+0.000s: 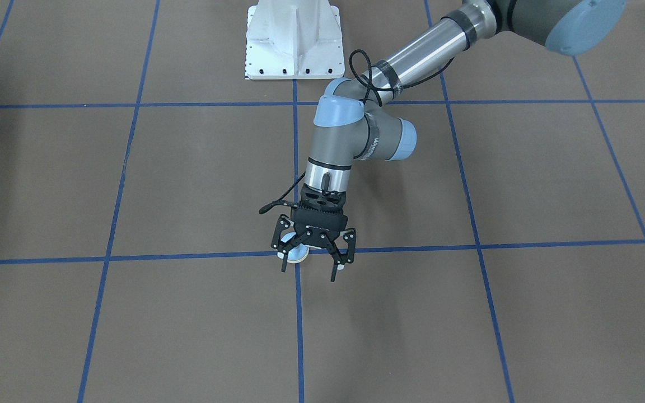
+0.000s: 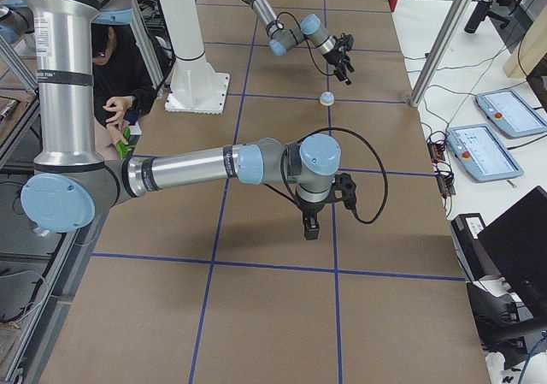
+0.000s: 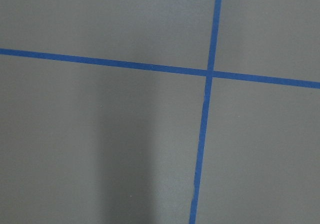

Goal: Place and press bell with both arms
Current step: 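Withdraw the left gripper away while the right gripper moves above the bell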

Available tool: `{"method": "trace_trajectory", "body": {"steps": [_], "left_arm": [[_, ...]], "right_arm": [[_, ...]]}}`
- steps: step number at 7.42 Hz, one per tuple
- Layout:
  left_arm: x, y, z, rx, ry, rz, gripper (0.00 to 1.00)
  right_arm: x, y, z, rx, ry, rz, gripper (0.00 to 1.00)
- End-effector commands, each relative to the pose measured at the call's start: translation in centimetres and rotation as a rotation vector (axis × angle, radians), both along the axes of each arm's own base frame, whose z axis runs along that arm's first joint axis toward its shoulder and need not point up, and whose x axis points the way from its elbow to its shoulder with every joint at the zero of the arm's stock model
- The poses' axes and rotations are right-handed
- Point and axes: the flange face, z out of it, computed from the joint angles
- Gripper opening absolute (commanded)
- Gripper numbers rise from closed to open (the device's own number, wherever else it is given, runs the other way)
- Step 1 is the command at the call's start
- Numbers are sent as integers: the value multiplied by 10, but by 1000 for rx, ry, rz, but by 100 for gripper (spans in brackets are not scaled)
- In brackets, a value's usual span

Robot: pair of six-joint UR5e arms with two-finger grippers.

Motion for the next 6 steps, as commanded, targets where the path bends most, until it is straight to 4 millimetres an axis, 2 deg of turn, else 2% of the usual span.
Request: {"method": "trace_trajectory", "body": {"steps": [1,3,5,6], "left_arm": [[-53,-46,42,-122,-111,98,100],[-108,-58,100,-209,-109,151,100],[-164,-53,151,-231,-132,237,99],[-203,-53,168,-267,-135,261,99]], "right_arm": [[-47,-46,-52,52,-3,-39,100],[-135,-86,-118,-31,-24,11,99],[-244,-105,-188,-43,32,32,99],[-294,-102,-221,-43,60,67,95]]}}
